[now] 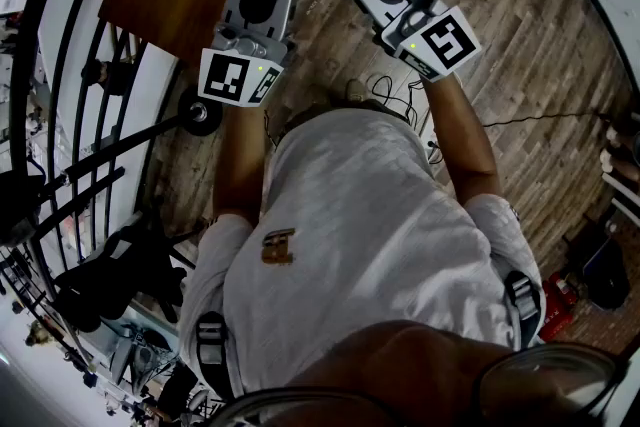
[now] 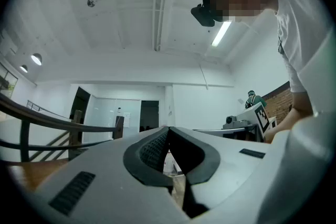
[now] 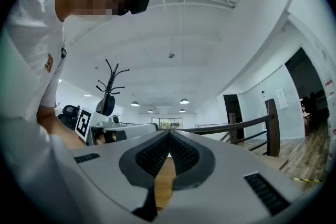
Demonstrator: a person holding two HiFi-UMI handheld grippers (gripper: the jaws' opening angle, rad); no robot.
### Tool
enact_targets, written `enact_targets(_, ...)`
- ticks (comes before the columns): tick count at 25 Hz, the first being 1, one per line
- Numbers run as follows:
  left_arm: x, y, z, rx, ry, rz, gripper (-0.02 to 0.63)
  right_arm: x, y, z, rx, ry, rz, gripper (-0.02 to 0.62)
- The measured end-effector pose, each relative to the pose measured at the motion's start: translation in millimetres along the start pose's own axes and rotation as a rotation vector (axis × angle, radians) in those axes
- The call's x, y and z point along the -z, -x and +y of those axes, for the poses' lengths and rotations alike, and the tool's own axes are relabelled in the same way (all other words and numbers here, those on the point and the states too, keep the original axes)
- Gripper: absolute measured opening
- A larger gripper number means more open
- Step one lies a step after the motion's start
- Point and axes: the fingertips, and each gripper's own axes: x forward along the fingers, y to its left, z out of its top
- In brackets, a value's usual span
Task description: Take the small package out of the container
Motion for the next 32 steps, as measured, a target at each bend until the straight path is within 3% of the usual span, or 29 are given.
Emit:
enact_targets(14, 0.9, -11.8, 2.7, -0.032, -0.003, -0.01, 0.018, -0.9, 5.8, -14.2, -0.022, -0.018, -0.01, 0.031)
enact_targets(32, 6.1, -55.0, -4.8, -0.12, -0.022, -0.046, 0.018, -4.8, 62.4, -75.7, 0.011, -0.025, -0.032, 0.031)
